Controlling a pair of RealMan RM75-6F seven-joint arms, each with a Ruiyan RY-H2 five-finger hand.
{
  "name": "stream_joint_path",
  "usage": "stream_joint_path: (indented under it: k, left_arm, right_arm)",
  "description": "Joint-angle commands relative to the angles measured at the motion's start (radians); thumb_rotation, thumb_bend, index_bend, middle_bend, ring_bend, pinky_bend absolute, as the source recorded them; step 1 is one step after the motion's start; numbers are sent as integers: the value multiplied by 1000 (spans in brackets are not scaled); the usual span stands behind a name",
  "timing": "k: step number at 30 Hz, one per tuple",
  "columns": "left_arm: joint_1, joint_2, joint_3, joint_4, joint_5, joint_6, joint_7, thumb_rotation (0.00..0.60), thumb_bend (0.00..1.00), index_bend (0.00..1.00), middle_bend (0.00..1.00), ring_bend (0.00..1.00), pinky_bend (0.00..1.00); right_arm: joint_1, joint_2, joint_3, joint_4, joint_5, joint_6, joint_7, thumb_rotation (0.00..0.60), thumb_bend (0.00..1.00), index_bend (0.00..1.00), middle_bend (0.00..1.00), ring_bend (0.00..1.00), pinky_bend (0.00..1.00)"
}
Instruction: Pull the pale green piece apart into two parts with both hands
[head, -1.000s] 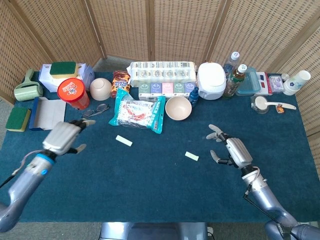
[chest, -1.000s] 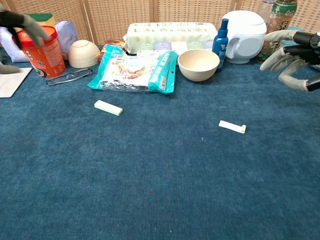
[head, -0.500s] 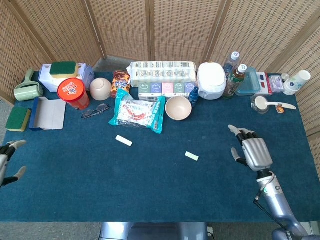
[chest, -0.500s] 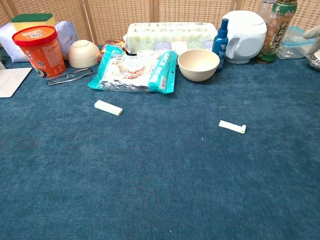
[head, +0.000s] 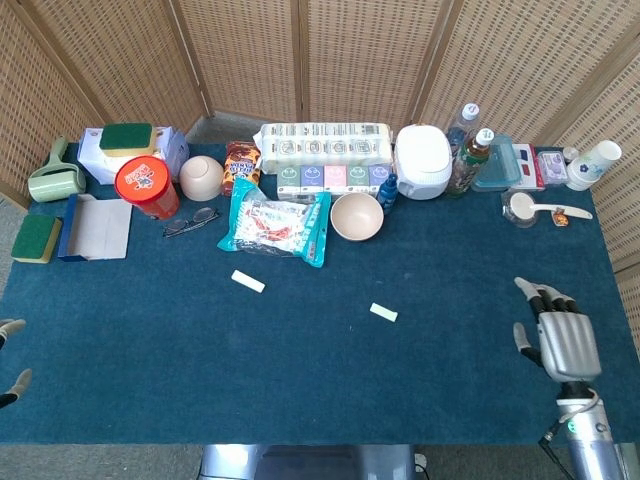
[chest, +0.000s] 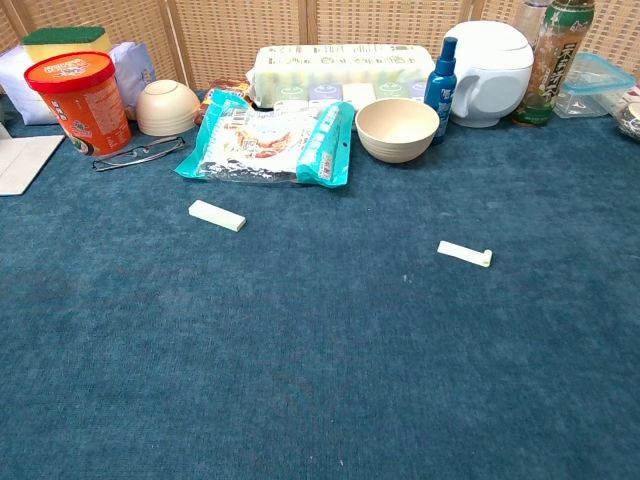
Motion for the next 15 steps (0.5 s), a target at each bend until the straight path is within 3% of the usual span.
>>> stream_joint_path:
  k: [1, 15]
  left_arm:
    - [-2, -3, -13, -2, 23, -13, 6, 600, 264, 223, 240, 311, 509]
    - [6, 31, -61, -45, 58, -48, 21, 600, 264, 224, 240, 311, 509]
  right_arm:
    - [-17, 10, -1, -11, -9, 14, -2, 600, 470, 163, 273, 209, 276]
    - [-39, 11, 9, 2, -35, 3, 43, 600, 471, 164, 272, 209, 276]
